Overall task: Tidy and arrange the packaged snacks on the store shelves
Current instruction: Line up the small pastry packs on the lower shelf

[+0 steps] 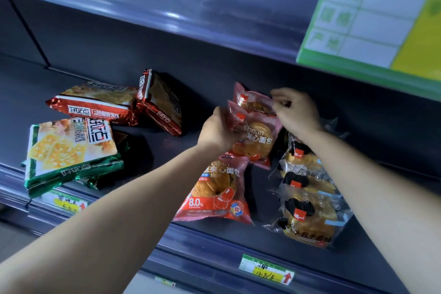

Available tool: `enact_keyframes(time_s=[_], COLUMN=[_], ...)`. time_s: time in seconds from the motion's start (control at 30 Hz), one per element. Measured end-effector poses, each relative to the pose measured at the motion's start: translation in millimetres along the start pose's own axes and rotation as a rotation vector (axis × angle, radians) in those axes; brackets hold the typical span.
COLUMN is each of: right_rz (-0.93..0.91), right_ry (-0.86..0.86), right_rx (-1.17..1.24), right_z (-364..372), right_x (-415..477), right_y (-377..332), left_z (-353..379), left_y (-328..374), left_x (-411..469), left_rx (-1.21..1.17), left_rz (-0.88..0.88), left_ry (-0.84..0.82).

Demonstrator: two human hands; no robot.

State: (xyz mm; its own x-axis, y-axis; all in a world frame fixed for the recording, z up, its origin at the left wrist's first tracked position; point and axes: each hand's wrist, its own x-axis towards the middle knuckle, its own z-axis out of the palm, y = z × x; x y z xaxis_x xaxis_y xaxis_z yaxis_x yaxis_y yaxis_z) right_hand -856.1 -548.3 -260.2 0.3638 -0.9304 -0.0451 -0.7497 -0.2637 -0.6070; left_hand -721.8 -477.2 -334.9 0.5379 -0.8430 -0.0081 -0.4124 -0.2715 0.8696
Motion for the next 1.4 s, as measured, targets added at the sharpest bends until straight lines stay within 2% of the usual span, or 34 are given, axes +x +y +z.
enact_keyframes(time_s=[0.07, 0.13, 0.27, 0.4, 0.57, 0.67, 0.73, 0.83, 1.0, 1.1, 1.2, 1.4], right_rz=[-0.082, -0.162, -0.328, -0.307, -0.293, -0.248, -0.205, -0.120, -0.090, -0.093, -0.108, -0.126], right_ry=[0.061, 0.034, -0.037, -0.100, -0.188, -0.187, -0.196, -0.176, -0.078, -0.066, -0.109, -0.123], right_rx=[-0.072, -0.127, -0.118, -0.321, -0.453, -0.450, -0.319, -0.087, -0.025, 0.062, 0.089, 0.008], right_z=[1, 2, 9, 26, 38, 40, 37, 29, 18, 14, 6, 0], right_x=[-9, -21, -42, -46, -51, -52, -50, -47, -42, -44, -50, -57], right_y=[0, 1, 0, 8, 15, 14, 14, 15, 23, 29, 33, 38], left_z=[-2, -8, -27, -47, -60, -58, -53, -43, -18, -6, -4, -15], left_y=[1, 1, -9, -18, -14, -13, -12, -9, 1, 1, -3, -5], left_x=[-2, -7, -23, -42, -62, -70, -72, -71, -62, -61, -61, -65], left_rx=[-0.008, 0.012, 0.236, 0.420, 0.036, -0.060, -0.104, -0.069, -0.010, -0.013, -0.022, 0.031], left_rz=[-0.013, -0.033, -0.144, -0.322, -0.496, -0.393, -0.261, -0.057, 0.120, 0.162, 0.179, 0.176], left_ry=[0.007, -0.007, -0.140, -0.235, -0.356, -0.329, -0.243, -0.141, 0.011, 0.048, 0.016, -0.050])
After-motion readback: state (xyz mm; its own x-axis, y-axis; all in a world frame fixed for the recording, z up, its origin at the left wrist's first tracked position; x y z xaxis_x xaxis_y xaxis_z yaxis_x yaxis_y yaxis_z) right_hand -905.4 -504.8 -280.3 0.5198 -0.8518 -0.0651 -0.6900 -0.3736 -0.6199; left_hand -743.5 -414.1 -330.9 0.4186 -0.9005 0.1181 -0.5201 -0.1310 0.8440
